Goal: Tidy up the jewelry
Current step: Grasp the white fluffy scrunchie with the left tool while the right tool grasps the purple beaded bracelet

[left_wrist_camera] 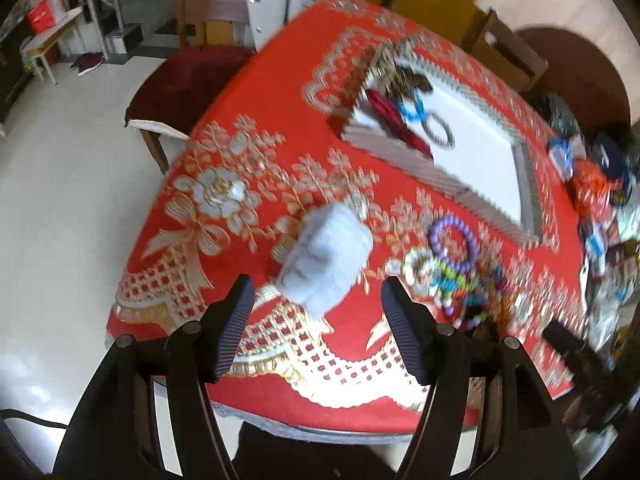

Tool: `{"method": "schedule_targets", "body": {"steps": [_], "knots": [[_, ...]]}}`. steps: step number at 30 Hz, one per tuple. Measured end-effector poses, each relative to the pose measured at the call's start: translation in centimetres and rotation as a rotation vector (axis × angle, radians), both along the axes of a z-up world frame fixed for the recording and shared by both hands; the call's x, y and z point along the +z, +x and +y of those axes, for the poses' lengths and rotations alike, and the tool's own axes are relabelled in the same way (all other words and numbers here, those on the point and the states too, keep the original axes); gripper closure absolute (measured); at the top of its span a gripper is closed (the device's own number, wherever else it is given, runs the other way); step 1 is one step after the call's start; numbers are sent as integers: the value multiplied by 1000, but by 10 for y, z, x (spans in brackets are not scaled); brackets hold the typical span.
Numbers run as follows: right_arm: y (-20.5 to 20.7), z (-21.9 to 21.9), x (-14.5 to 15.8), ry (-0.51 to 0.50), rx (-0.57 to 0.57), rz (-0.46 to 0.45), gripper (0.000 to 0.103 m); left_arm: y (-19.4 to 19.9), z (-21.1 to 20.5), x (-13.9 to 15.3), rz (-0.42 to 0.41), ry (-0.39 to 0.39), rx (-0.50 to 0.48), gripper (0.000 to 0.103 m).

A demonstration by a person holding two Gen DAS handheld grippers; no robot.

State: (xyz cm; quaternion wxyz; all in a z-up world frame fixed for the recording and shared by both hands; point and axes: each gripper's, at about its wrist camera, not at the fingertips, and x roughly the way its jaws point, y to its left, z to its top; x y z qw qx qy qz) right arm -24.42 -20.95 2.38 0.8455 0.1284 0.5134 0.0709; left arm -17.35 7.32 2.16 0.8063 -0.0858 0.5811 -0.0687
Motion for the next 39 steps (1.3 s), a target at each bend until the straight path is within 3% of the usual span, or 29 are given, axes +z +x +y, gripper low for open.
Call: {"method": "schedule_targets", "body": {"steps": [7,14,17,21,25,27,32,39], "knots": [[43,20,-1,-33,84,-39,51,3,-18,-19,4,104,-67,37],[99,58,-36,-116,217,7,64,14,-18,-32,-3,167,-69,37],[115,72,-51,-164,269,28,70,20,-19,-38,8,165,-72,37],[128,76,-68,-227,281,39,90,29,-22,-46,24,151,-79,37],[131,81,-69,-266,303,24,94,35,-22,-55,43,121,-88,38],[131,80,-69,-255,303,28,94,37,-22,-59,58,88,-92,54],[123,73,-39,-157,278,-18,94,40,-23,-52,44,73,-105,75],[116,68,8,-100,264,-104,94,42,-19,-19,-27,39,-101,79]]}}
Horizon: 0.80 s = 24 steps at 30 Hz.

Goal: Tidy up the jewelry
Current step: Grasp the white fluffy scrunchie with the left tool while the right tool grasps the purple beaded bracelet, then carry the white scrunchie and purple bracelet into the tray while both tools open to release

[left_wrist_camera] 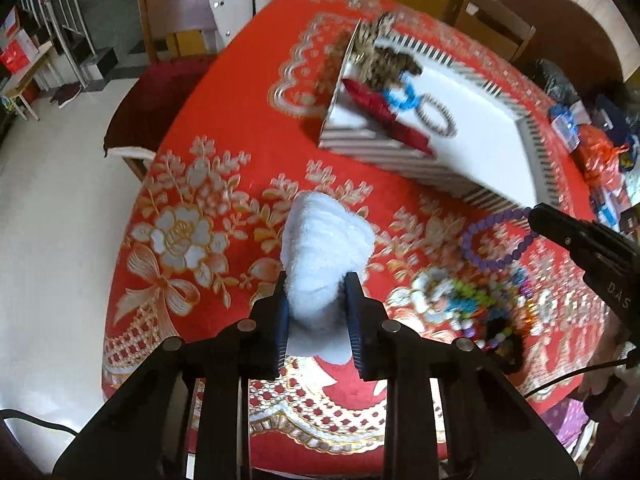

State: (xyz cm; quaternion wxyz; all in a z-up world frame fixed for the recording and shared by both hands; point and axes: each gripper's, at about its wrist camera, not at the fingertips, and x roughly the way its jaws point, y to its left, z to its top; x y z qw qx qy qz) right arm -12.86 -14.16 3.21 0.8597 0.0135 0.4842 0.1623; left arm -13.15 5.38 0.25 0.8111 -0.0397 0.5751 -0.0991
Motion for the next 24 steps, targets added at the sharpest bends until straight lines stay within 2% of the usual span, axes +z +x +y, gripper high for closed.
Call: {"method": "schedule_targets", "body": {"steps": [7,12,24], "knots": [[-1,-9,43,7,-20,-92,94,5,-11,34,-69,-35,-23,80],[2,-20,60,-4,-46,-127,94,14,-29,51,-116,-38,-60,80],[9,-51,60,-22,-121,-120,94,40,-68,68,-184,-9,-126,80]]}}
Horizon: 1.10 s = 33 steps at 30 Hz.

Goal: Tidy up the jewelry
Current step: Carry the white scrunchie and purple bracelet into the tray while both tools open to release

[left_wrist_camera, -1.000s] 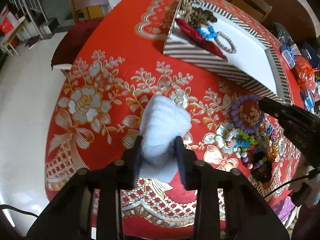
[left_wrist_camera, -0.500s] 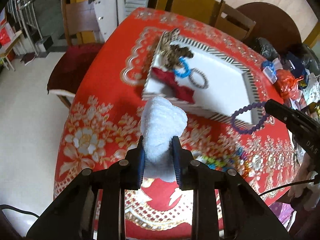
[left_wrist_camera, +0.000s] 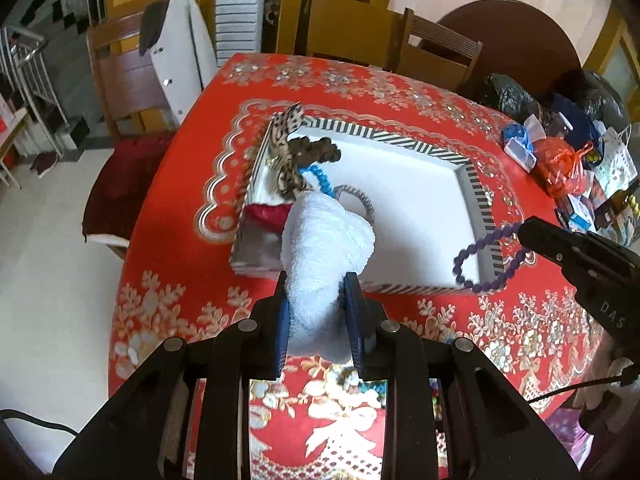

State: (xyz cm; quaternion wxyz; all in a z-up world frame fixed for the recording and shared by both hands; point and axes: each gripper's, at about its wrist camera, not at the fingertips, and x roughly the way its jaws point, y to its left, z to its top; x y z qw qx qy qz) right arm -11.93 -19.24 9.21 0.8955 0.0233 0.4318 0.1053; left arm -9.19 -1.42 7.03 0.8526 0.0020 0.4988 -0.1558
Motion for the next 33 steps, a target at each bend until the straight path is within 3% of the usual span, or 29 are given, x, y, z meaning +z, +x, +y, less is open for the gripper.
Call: {"method": "schedule_targets", "body": {"steps": [18,33], "knots": [[53,-13,-31,3,-29,84,94,41,-36,-24,22,49,-50,80],[145,16,-50,34,35,132,94,81,-52,-62,126,46,-57,79]]}}
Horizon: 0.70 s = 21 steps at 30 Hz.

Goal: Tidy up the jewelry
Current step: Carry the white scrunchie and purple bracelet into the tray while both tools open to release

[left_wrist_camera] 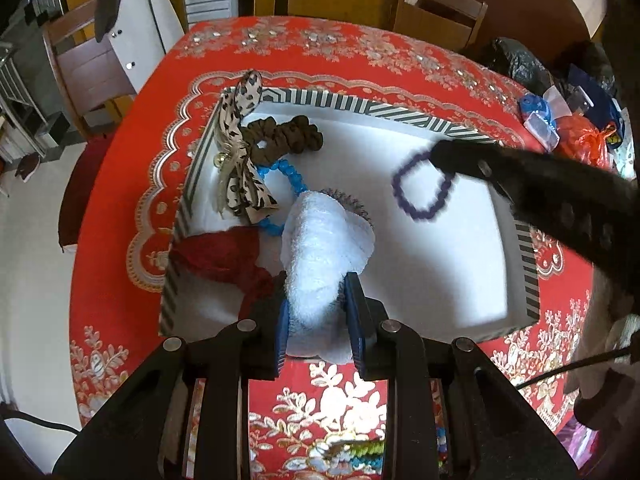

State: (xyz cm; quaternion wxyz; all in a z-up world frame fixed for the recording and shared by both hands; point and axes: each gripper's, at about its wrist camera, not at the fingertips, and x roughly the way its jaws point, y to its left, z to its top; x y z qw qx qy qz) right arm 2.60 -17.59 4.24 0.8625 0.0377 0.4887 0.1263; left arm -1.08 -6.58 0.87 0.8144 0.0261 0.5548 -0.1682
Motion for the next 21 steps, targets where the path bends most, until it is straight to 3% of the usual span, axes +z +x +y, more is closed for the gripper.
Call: {"method": "schedule_targets", "body": {"steps": [5,10,17,19,20,21], "knots": [[43,-8,-19,52,-11,41,94,12,-4,-16,45,0,2,79],[73,-30,-50,47,-92,108,94,21,-7,-29,81,7,-5,79],[81,-46,-76,59,-139,160,94,28,-12,-35,83,10,-18,78],[78,-48,-76,72,-147,160,85,28,-13,-34,75,20,-22,74],[75,-50,-74,81,-154,155,75,27,-14,-35,74,27,-25,71],[71,-51,-72,90,-158,149,73,25,-14,-35,73,33,-29,69]]}}
